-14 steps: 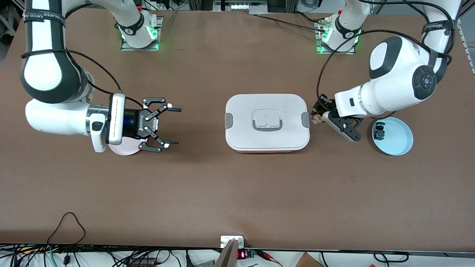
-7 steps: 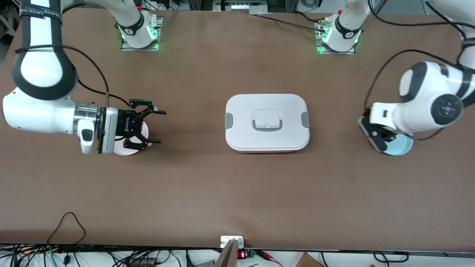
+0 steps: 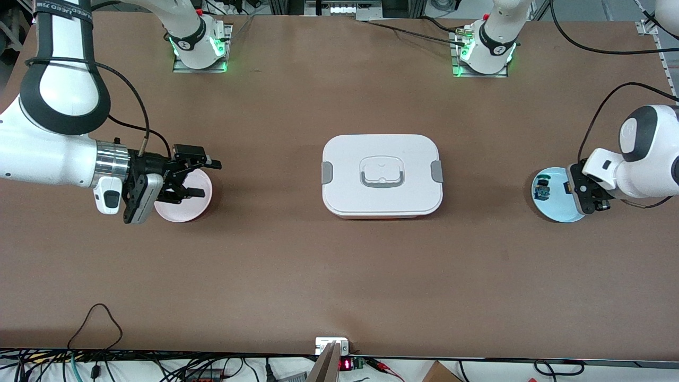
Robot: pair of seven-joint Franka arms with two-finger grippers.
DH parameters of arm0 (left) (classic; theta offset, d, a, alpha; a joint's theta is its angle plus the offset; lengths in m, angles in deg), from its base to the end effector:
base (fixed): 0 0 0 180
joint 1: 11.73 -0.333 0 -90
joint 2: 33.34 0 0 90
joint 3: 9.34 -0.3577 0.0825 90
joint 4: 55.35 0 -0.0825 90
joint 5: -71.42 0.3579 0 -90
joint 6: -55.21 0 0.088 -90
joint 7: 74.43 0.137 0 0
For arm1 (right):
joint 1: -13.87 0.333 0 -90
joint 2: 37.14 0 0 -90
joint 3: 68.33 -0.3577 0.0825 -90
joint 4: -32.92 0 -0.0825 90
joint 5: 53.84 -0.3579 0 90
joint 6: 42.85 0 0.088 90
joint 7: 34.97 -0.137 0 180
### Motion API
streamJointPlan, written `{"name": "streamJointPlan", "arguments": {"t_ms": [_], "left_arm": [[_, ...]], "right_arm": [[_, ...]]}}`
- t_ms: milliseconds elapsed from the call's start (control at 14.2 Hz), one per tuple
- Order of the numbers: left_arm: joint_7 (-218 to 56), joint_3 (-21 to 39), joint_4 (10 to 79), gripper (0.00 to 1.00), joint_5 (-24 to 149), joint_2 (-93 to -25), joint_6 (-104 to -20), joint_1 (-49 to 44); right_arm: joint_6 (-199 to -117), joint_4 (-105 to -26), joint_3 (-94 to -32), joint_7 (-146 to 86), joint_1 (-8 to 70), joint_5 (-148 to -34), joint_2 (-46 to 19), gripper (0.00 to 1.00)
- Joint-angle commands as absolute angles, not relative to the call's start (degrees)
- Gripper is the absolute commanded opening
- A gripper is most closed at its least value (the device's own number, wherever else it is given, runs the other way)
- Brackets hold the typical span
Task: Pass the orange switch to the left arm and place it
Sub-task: 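Lower the orange switch onto the blue plate with the left gripper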
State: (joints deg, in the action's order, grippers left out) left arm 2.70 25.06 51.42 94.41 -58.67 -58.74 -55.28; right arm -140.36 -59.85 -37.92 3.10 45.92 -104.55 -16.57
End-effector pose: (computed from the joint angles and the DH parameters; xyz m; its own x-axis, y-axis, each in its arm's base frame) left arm 0.5763 0.1546 0.3231 0.1799 -0.9759 -0.1236 -0.9585 -0.2022 0.2011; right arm 0.6152 0.1575 0.4682 0.9006 0.3989 0.1725 0.4127 -0.6609 -0.6268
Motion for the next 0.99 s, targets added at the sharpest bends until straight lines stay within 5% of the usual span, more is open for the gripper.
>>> {"name": "streamJointPlan", "arguments": {"t_ms": [0,353,565,919], "left_arm": [[9.5,26.1,55.0,0.26,96.6,-60.7,-65.7,-59.1],[9.9,26.0,60.7,0.27,102.2,-62.6,-76.6,-64.2],[9.9,26.0,60.8,0.27,104.2,-65.1,-77.8,-64.6],[9.9,26.0,61.1,0.27,104.5,-68.1,-80.7,-66.2]], "right_arm": [[-141.3,-60.0,-38.2,-11.0,46.7,-97.7,-17.3,1.0],[-139.7,-59.9,-38.4,-28.5,48.4,-81.6,-18.1,1.0],[-132.7,-58.6,-38.5,-33.9,48.4,-71.8,-18.8,1.0],[-132.4,-57.9,-38.3,-33.7,49.3,-59.4,-22.1,1.0]]}}
